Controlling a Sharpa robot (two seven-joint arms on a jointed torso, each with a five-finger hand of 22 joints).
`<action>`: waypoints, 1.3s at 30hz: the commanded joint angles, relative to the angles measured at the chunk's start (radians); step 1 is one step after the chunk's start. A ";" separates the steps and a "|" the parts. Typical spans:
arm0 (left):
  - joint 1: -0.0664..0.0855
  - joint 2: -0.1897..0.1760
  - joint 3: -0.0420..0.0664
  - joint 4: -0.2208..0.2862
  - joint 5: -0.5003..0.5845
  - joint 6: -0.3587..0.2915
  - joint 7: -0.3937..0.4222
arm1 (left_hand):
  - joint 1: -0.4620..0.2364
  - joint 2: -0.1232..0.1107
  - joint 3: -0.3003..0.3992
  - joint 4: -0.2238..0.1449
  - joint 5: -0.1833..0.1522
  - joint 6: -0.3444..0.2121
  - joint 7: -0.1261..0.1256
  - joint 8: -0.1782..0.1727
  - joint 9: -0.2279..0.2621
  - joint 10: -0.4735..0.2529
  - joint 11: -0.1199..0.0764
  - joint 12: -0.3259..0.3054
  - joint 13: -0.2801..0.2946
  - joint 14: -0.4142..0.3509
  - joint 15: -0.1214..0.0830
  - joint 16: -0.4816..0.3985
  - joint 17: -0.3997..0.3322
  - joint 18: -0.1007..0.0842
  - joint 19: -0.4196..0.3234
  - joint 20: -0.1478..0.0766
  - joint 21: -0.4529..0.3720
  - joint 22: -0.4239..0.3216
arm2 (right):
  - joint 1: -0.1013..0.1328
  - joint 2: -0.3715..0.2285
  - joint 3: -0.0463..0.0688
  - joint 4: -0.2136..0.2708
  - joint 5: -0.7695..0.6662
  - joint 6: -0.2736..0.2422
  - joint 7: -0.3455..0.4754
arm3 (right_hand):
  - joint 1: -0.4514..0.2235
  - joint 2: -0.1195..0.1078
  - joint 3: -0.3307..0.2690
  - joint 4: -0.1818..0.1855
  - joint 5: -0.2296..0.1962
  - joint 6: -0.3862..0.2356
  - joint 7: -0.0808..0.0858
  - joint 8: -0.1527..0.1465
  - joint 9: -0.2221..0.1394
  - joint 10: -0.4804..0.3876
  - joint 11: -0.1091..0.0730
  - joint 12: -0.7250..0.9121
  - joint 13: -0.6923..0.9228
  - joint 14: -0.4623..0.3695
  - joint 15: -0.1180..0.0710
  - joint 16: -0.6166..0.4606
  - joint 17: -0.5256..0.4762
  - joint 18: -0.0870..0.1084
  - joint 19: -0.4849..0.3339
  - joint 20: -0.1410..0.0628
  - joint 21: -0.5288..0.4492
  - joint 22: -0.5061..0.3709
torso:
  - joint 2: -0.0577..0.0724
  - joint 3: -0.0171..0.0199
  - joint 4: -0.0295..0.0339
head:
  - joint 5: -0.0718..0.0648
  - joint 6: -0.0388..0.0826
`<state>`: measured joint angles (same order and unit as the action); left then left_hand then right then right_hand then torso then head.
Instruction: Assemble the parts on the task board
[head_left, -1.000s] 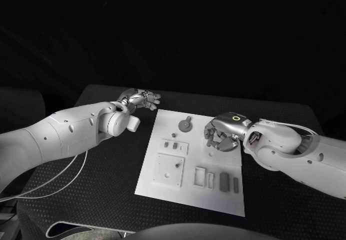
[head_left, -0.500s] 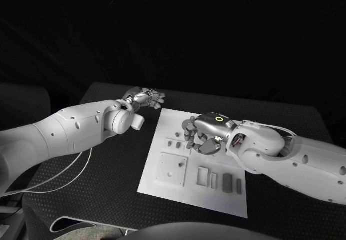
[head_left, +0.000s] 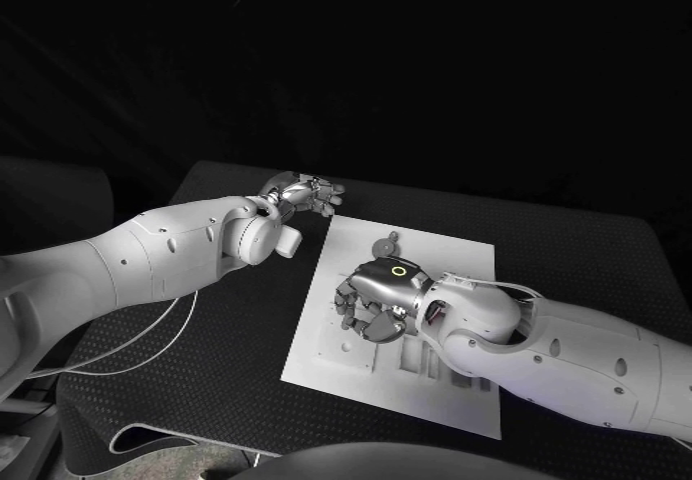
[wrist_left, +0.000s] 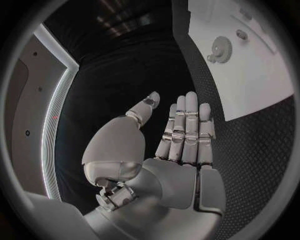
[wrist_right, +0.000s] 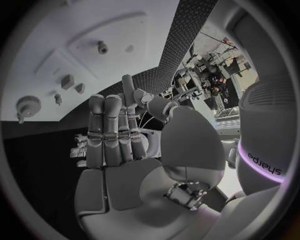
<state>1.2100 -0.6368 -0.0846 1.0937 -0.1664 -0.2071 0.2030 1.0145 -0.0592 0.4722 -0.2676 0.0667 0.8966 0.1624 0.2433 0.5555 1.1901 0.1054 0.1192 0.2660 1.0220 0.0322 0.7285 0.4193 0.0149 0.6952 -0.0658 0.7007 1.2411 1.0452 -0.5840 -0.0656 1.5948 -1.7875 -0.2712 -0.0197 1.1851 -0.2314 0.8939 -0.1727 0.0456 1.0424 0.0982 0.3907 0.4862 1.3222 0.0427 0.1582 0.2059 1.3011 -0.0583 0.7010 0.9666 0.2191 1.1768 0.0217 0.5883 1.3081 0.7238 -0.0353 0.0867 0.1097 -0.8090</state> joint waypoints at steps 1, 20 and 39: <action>0.001 0.004 0.001 0.002 0.004 0.010 0.007 | 0.003 -0.001 -0.002 0.002 -0.001 -0.004 0.003 0.005 -0.002 -0.002 0.004 -0.007 -0.001 0.001 0.005 -0.004 0.001 0.011 0.004 0.003 -0.005 0.001 | -0.010 0.012 -0.013 -0.015 -0.054 0.003 0.010 | 0.012 0.012 0.004 0.003 0.003 0.003 0.001 0.005 0.002 0.007 0.001 0.007 0.030 0.002 -0.006 0.004 0.001 0.043 0.007 -0.001 0.004 0.019 | 0.000 -0.0001 -0.0011 | 0.006 -0.005; 0.001 0.008 0.001 0.001 0.004 0.014 0.007 | 0.003 -0.001 -0.002 0.002 -0.001 -0.005 0.003 0.006 -0.002 -0.002 0.004 -0.007 -0.002 0.001 0.005 -0.006 0.003 0.011 0.004 0.004 -0.005 0.002 | -0.052 0.042 -0.023 -0.059 -0.079 0.011 0.011 | 0.013 0.013 0.004 0.001 0.003 0.003 0.001 0.006 0.004 0.009 0.001 0.006 0.032 0.003 -0.006 0.005 0.001 0.043 0.009 -0.002 0.006 0.019 | 0.000 0.0009 -0.0013 | 0.016 -0.017; 0.001 0.007 0.001 0.001 0.004 0.015 0.006 | 0.003 -0.001 -0.002 0.003 -0.001 -0.005 0.003 0.006 -0.002 -0.002 0.004 -0.007 -0.002 0.001 0.005 -0.008 0.005 0.011 0.004 0.004 -0.006 0.003 | -0.055 0.048 -0.029 -0.089 -0.081 0.025 0.011 | 0.012 0.014 0.005 -0.001 0.003 0.003 0.001 0.006 0.006 0.009 0.001 0.006 0.033 0.004 -0.007 0.005 0.002 0.043 0.009 -0.003 0.007 0.019 | 0.000 0.0007 -0.0023 | 0.018 -0.020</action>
<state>1.2100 -0.6315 -0.0846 1.0929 -0.1664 -0.2061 0.2026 1.0145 -0.0592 0.4722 -0.2676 0.0667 0.8966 0.1624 0.2433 0.5539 1.1901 0.1054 0.1157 0.2653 1.0221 0.0322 0.7246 0.4227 0.0149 0.6952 -0.0658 0.7006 1.2426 0.9935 -0.5371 -0.0927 1.5098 -1.8567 -0.2626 -0.0152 1.1851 -0.2314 0.8940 -0.1723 0.0413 1.0406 0.0998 0.3929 0.4933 1.3241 0.0443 0.1613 0.2059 1.3063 -0.0570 0.7047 0.9666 0.2191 1.1822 0.0231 0.5923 1.3076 0.7238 -0.0346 0.0845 0.1267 -0.8287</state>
